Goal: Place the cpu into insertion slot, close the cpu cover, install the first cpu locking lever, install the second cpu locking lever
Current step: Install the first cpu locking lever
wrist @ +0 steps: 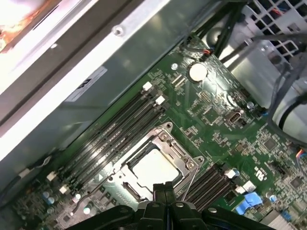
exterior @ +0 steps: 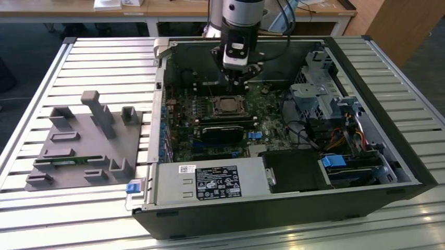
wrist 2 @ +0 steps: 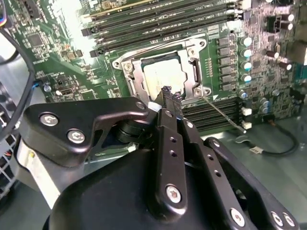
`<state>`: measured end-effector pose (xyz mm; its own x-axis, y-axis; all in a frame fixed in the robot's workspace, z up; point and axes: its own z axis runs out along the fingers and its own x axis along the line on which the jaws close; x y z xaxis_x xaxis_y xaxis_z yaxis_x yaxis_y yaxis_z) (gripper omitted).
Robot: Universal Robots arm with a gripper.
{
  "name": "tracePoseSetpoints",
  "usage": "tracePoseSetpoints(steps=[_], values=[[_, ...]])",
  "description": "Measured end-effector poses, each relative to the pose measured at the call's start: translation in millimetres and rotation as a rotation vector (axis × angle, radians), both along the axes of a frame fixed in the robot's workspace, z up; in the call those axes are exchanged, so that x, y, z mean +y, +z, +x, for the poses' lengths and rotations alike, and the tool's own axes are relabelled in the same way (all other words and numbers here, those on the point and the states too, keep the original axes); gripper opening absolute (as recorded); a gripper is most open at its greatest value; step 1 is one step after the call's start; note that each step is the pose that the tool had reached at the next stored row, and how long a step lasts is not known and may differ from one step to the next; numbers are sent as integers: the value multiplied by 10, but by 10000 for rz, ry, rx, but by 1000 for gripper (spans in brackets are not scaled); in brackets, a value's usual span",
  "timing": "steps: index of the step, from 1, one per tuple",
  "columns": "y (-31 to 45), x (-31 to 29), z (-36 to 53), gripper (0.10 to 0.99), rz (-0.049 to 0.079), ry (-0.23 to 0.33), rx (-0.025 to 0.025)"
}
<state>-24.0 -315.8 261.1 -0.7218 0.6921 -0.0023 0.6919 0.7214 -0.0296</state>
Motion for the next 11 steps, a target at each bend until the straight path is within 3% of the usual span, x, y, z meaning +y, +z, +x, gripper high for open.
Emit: tracePoseSetpoints(steps=[11], values=[[-1,0,-12,106,0,1429,0]])
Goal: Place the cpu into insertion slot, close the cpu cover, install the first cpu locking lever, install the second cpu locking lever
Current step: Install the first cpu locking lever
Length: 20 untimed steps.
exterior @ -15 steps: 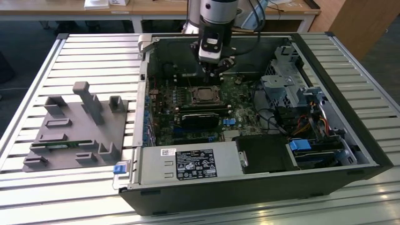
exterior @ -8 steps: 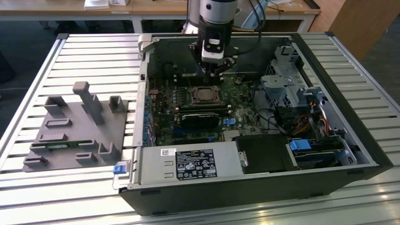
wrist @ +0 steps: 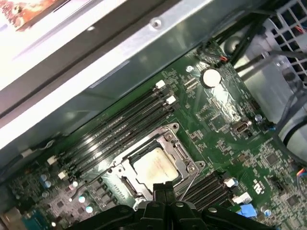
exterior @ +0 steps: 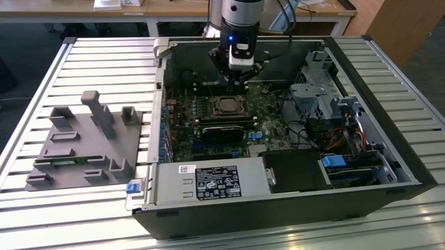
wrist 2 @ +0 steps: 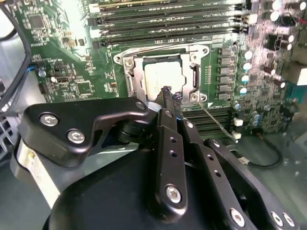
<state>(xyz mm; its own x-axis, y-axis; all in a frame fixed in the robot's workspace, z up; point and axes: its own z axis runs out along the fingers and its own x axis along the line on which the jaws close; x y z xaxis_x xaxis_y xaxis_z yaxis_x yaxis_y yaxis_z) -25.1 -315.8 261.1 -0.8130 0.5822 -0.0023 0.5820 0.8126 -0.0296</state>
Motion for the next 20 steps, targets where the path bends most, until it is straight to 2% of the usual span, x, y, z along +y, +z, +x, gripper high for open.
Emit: tracePoseSetpoints(steps=[6,14,17,20], values=[[-1,0,0,106,0,876,0],[-4,0,0,106,1,2326,-1],[-5,0,0,106,47,2721,-33],[-5,0,-1,106,166,2969,-103]])
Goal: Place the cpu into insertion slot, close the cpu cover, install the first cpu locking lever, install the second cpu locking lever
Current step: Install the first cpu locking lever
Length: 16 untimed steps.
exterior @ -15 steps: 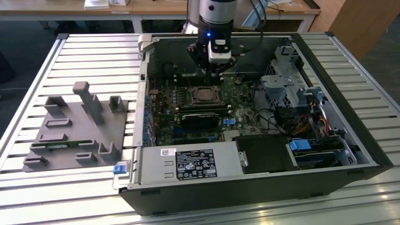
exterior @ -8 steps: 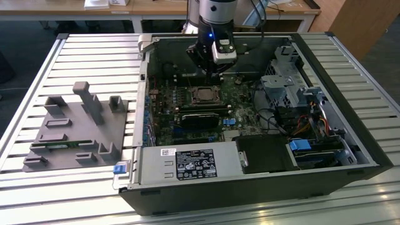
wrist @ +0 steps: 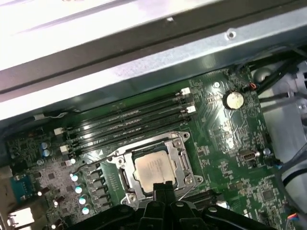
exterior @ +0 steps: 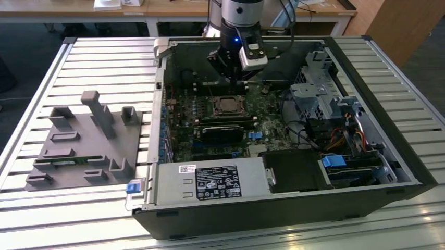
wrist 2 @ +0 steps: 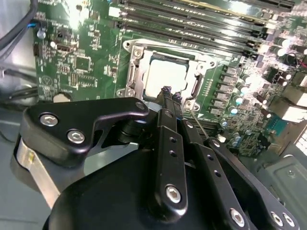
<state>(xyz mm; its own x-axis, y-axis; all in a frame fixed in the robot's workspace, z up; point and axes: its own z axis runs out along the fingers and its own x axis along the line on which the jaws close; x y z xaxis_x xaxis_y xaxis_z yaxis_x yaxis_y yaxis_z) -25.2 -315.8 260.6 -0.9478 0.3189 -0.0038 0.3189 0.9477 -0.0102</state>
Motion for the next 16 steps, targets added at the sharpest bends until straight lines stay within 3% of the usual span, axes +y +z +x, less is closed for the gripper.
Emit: tracePoseSetpoints(steps=[5,16], values=[[-2,0,0,106,214,360,-77],[-13,0,0,106,252,2105,-119]])
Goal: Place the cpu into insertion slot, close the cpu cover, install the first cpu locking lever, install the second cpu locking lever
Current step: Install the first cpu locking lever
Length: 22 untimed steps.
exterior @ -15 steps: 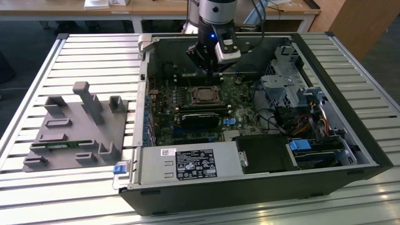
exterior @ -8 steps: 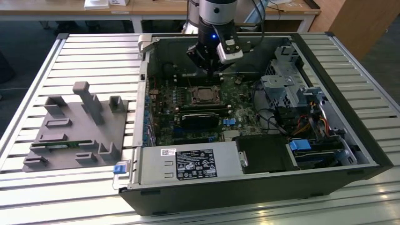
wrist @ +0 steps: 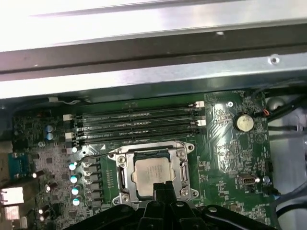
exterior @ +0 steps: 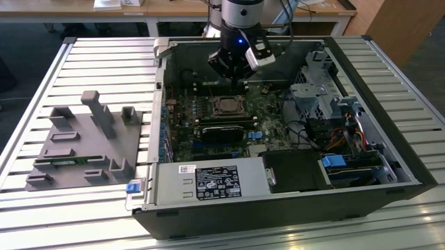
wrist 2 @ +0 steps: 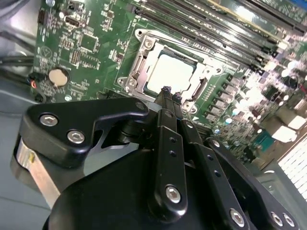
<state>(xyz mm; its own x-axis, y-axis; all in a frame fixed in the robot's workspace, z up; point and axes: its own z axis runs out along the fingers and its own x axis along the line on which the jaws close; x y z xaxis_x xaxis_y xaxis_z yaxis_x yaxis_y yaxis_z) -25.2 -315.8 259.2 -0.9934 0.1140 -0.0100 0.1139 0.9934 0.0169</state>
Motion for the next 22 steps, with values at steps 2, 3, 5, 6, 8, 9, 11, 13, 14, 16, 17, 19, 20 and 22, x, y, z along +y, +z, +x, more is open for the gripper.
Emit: tracePoseSetpoints(steps=[2,3,5,6,8,9,11,13,14,16,17,19,20,22], values=[[-3,0,0,106,12,236,-8],[-5,0,0,106,31,329,-13],[-8,0,0,106,134,468,-18],[-9,0,0,106,251,513,-22],[-10,0,0,106,575,573,-30],[-11,0,0,106,668,592,-32],[-11,0,-5,106,689,601,-32],[-11,0,-10,106,692,619,-30],[-11,0,-11,106,693,639,-31],[-11,0,-13,106,692,672,-29],[-11,0,-15,106,693,679,-29],[-11,0,-17,106,692,685,-29],[-11,0,-18,106,702,686,-28],[-12,0,-19,106,708,687,-29]])
